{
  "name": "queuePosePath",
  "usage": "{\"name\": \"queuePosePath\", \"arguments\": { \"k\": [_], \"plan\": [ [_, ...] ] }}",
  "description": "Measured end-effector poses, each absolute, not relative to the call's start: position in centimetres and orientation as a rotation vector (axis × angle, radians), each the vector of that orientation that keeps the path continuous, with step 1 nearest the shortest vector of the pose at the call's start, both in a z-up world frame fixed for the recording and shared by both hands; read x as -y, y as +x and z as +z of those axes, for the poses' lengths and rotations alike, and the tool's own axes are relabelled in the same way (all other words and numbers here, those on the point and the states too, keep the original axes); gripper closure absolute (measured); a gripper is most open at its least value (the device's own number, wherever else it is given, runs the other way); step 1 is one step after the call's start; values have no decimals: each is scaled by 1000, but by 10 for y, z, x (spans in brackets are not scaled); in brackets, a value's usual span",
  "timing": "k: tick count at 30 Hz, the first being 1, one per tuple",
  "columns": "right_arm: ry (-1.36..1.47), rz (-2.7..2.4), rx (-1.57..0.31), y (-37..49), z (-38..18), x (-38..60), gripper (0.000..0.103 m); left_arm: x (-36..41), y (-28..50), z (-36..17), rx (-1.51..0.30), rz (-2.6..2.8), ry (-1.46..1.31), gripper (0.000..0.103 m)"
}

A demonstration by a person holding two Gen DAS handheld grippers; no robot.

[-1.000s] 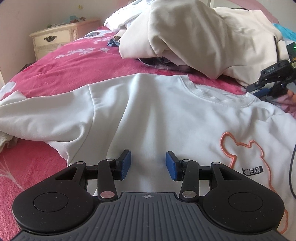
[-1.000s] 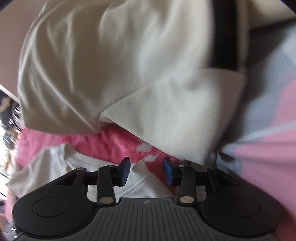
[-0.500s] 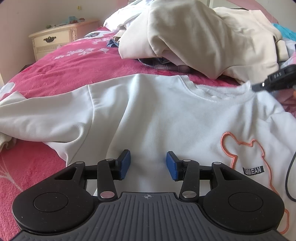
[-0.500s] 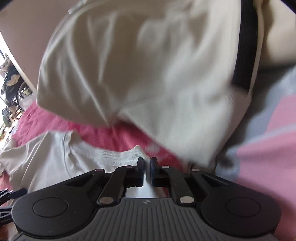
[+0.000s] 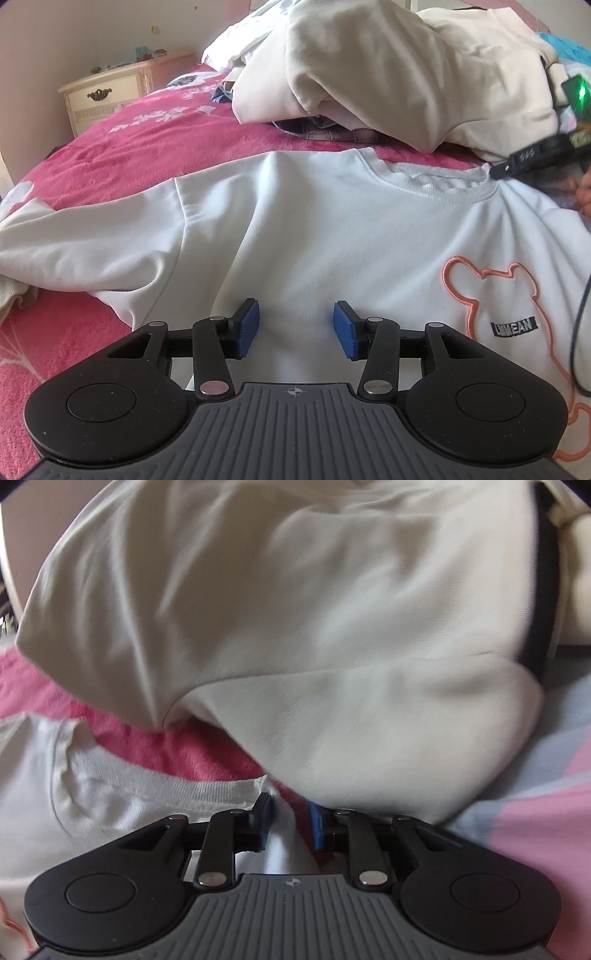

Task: Fold clothes

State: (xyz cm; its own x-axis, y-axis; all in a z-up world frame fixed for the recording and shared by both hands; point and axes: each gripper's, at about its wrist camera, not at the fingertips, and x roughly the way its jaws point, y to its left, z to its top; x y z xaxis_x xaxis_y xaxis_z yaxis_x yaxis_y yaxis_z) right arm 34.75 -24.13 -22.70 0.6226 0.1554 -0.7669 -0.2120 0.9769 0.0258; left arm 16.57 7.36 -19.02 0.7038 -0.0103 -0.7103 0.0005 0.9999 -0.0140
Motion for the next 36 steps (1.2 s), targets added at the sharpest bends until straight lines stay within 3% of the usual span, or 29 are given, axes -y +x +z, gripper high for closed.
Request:
{"name": "queuePosePath", "arguments": {
  "k": [4,8,17,25,36],
  "plan": [
    [97,201,-865,345,-207,264,79,-71,167,-190,-789,3,2,56],
    [216,189,-849,332,-177,283,69,-67,168,-190,-786,15,27,55],
    [36,158,-847,215,-89,318,65,-51,163,-169,-736,43,50,55],
    [-385,82,-926,129,-137,323,65,8,148,-138,-744,-249,11,55],
    [-644,90,-918,126,-179,304,65,81,105,-159,-876,-589,54,55]
  ]
}}
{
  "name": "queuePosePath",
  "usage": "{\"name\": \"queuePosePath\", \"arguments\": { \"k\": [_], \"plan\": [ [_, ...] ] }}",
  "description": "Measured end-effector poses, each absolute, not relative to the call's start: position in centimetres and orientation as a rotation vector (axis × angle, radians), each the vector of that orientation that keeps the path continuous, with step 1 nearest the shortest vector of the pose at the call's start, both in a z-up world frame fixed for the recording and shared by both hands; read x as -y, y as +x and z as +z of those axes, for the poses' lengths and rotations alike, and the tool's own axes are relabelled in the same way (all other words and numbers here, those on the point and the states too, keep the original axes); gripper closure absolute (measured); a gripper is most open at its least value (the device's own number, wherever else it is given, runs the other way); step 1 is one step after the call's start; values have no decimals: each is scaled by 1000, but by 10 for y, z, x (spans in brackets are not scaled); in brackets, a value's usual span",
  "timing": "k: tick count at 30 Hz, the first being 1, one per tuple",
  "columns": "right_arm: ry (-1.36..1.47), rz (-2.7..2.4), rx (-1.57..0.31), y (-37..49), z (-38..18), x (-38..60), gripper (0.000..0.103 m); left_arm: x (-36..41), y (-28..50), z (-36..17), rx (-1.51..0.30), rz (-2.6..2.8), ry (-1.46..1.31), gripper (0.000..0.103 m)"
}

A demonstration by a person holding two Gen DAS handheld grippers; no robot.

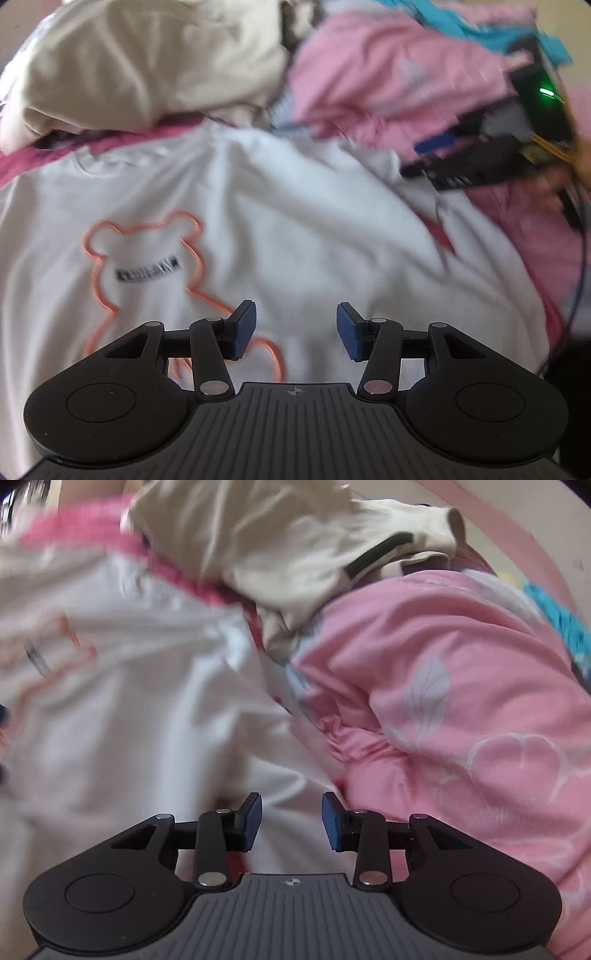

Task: Fold clothes

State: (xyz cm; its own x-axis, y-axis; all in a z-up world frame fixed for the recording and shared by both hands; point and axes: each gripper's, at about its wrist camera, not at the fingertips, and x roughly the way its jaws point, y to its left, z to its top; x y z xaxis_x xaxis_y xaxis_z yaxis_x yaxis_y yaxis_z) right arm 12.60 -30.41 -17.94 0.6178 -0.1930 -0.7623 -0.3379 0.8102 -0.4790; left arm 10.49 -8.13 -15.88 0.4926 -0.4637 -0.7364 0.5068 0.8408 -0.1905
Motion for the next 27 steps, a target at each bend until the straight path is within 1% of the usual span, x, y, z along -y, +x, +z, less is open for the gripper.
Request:
{"name": "queuePosePath", "arguments": {
  "k": [2,5,6,7,10,11,12,13,14,18,22,27],
  "plan": [
    [-681,88,-963,133,-194,308,65,84,102,-165,-898,-594,59,55],
    [-657,99,-957,134,-199,315,60,84,96,-168,-888,-601,85,54],
    [-642,108,-946,135,-199,316,53,84,94,-168,-884,-601,95,54],
    [-629,118,-935,135,-199,316,50,84,94,-168,-885,-600,99,54],
    [-621,123,-964,140,-207,316,51,81,97,-167,-899,-596,84,54],
    [-620,113,-970,142,-209,318,54,80,98,-167,-903,-595,78,54],
    [-616,99,-974,143,-210,319,72,80,99,-167,-904,-593,75,54],
    [-623,69,-974,144,-210,321,97,80,99,-167,-904,-593,74,54],
    [-649,28,-956,143,-210,322,101,79,98,-167,-904,-592,73,54],
    [-795,-135,-884,136,-213,330,102,80,97,-167,-902,-587,89,54],
    [-978,-179,-886,135,-238,334,102,80,98,-168,-904,-589,98,54],
    [-1072,-186,-906,142,-249,327,99,79,100,-168,-912,-591,95,54]
  ]
}}
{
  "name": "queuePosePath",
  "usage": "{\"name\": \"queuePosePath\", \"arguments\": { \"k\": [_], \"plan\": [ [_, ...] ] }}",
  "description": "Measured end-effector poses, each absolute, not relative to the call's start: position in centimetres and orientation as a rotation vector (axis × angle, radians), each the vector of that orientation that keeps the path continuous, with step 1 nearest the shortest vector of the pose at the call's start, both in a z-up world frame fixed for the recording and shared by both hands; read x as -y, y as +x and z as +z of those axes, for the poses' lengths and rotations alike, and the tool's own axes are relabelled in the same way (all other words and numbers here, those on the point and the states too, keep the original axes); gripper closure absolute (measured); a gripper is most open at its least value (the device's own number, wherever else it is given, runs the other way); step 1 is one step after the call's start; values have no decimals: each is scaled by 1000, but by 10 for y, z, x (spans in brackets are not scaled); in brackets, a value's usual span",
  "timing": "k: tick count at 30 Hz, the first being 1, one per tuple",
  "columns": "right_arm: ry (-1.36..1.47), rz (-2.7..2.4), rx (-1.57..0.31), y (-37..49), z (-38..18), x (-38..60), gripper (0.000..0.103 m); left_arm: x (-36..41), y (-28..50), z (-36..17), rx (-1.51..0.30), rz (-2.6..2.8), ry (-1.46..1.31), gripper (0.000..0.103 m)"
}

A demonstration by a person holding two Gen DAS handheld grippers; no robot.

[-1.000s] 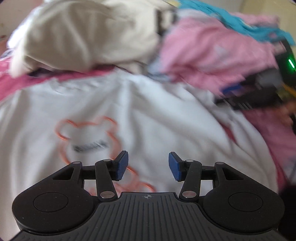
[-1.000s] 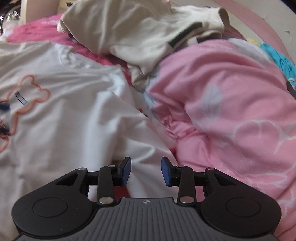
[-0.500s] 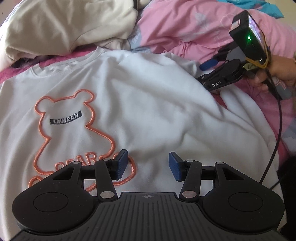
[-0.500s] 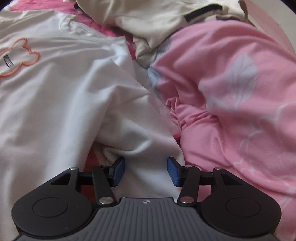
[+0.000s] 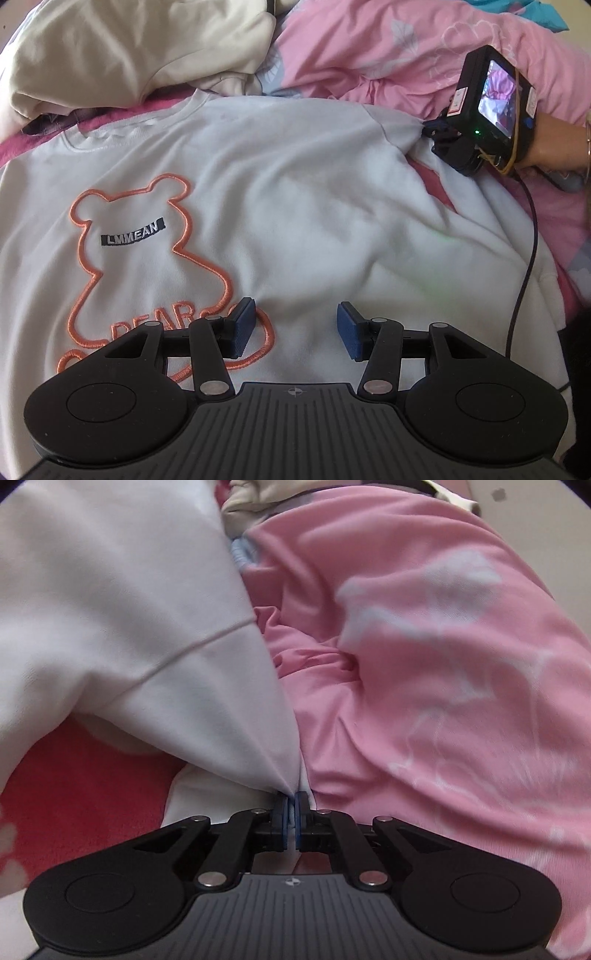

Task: Fold clothes

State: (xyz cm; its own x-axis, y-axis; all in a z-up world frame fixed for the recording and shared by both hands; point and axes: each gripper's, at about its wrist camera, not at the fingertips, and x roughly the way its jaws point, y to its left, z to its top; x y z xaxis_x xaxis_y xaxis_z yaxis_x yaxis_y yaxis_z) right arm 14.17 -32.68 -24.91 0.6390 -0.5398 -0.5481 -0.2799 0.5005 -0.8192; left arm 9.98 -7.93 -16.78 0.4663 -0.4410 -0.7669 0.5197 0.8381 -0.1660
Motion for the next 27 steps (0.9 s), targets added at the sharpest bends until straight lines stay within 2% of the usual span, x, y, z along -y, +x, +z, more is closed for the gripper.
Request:
{"name": "queuePosePath", "arguments": {
  "k": [2,3,7,10,14,19,24,27],
  "plan": [
    [-1101,-165,-899,137,-242,325,89,79,100,-168,-910,-594,100,54],
    [-1119,-161,-891,132,-236,324,74,79,100,-169,-908,-596,102,54],
    [-1112,-127,-857,103,-204,315,72,78,99,-170,-899,-598,104,53],
    [-1007,-92,-803,83,-173,300,63,78,99,-170,-896,-595,98,53],
    [-661,59,-808,76,-130,275,63,73,99,-167,-893,-580,63,53],
    [-401,183,-806,103,-121,255,64,42,93,-148,-855,-536,-6,53],
    [-222,321,-779,120,-105,222,64,-44,95,-135,-800,-306,-204,53],
    [-126,432,-807,135,-110,193,64,-112,107,-144,-753,-37,-380,53]
  ]
}}
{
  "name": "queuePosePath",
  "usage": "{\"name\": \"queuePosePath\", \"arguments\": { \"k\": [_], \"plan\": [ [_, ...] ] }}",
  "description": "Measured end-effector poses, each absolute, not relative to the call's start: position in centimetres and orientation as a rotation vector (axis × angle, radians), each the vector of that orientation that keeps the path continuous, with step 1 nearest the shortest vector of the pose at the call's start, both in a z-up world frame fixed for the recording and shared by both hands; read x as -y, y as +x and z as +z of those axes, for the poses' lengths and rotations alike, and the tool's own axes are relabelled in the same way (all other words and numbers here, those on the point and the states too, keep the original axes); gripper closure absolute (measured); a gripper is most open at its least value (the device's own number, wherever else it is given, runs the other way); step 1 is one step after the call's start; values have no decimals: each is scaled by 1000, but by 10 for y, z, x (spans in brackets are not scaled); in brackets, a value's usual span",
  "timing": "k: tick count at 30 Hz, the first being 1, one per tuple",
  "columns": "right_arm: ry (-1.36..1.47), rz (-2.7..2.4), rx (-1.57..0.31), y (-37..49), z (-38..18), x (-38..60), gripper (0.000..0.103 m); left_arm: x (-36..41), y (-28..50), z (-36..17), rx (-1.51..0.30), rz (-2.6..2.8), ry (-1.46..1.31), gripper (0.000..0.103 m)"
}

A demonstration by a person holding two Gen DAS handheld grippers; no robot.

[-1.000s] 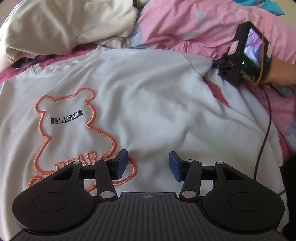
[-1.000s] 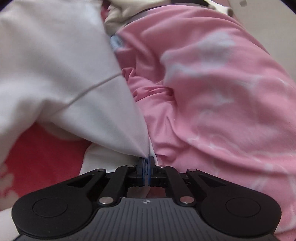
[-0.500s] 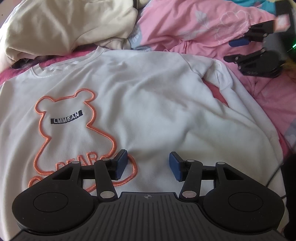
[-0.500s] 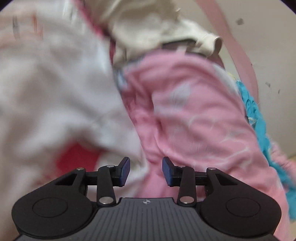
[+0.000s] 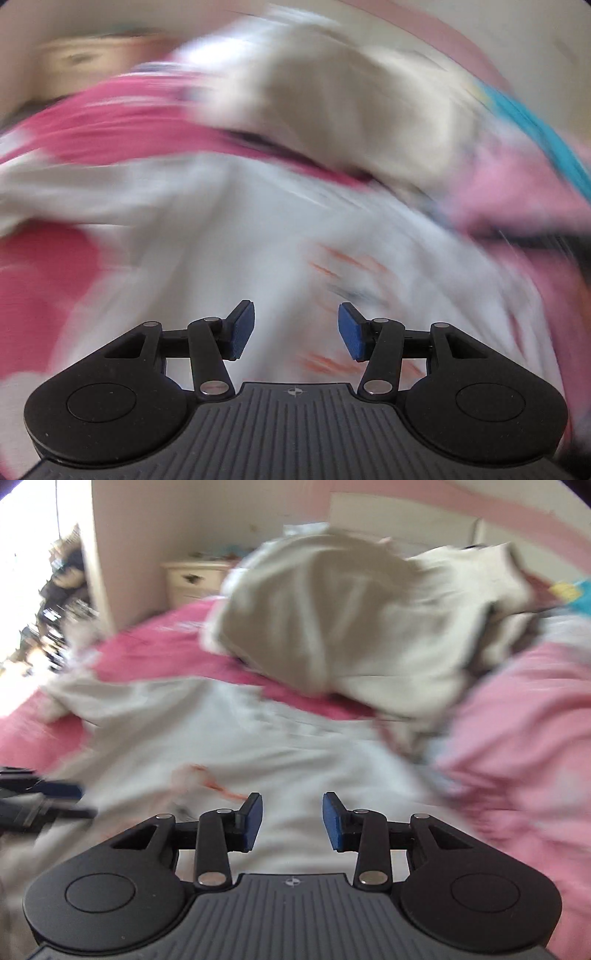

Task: Fold clothes

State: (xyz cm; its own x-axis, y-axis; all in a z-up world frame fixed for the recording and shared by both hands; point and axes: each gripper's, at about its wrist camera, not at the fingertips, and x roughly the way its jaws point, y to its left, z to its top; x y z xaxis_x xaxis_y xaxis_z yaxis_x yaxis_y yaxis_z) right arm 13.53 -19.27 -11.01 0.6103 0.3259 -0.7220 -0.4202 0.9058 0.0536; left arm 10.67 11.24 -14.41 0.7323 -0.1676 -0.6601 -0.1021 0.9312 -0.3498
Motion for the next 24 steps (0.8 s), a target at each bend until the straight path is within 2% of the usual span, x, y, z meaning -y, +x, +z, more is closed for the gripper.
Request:
{"name": "queuePosePath", "arguments": {
  "k": [6,14,16,18,20,24],
  "plan": [
    [-155,587,-802,147,-127,111,64,-225,111,-173,-635,502,-637,53],
    [-149,699,-791,156,-124,20,64,-271,129,-209,-569,677,-675,53],
    [-120,688,-801,150,-129,18,64,-272,132,-210,-546,662,-668,62],
    [-85,653,-835,144,-139,27,64,-275,135,-211,-540,646,-667,97],
    [-42,593,-881,138,-152,44,64,-278,139,-208,-543,649,-667,101],
    [85,433,-990,127,-186,91,64,-267,160,-171,-479,660,-524,102]
  ]
}}
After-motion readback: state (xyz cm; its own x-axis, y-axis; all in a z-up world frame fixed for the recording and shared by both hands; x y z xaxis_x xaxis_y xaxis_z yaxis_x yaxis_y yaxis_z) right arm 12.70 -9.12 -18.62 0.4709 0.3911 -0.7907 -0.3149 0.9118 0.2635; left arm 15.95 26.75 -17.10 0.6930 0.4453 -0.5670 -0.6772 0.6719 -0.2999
